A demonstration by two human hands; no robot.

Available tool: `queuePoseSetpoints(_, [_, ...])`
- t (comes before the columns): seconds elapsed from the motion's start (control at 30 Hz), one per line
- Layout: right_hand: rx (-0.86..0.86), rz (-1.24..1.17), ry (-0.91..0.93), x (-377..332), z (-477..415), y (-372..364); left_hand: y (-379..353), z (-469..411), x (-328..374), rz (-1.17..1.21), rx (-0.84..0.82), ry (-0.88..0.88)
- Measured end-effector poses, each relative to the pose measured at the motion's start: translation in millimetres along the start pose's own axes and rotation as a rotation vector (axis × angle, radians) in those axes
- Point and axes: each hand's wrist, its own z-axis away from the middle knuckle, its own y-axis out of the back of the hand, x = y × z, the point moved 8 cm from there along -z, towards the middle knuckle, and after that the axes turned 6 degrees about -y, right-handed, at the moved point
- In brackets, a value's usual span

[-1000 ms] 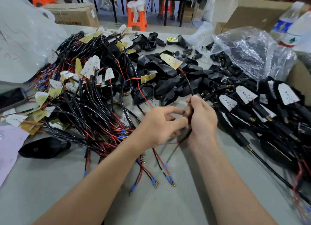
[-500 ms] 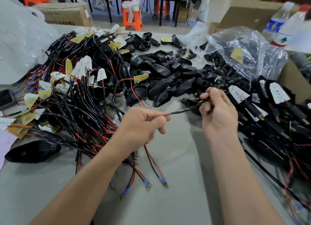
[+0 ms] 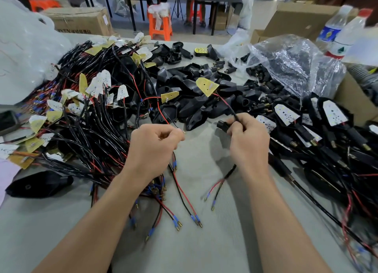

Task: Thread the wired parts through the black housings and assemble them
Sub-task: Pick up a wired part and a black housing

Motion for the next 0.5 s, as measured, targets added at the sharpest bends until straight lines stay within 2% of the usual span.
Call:
queuePoseSetpoints(0.07, [0.078,0.120,0.103,-6.5,0.8,6.4,-1.6,1.6,6.1,-0.196,0.004,-0.063])
queuePoseSetpoints(0.2, [-0.159,0.479,0.128,1.1,3.0,-23.9,-10.1,4.5,14.6,-0.312,-0.033,-0.141])
queuePoseSetpoints(0.27, [-0.197,0.483,0.149,-2.3,9.3,-29.6,-11.4,5.2,17.3,-0.336,-0.040,-0.169])
queuePoseSetpoints(0.37, [-0.225,0.057,0.017,-6.2,14.5,-29.1,-9.4,4.7,14.3,-0.341,-0.008,-0.179])
queuePoseSetpoints(0.5, [-0.483,-0.628,-0.344,-3.1,34.9,-56.1,-7.0,5.4,12.4,-0.217,-0.006,-0.106])
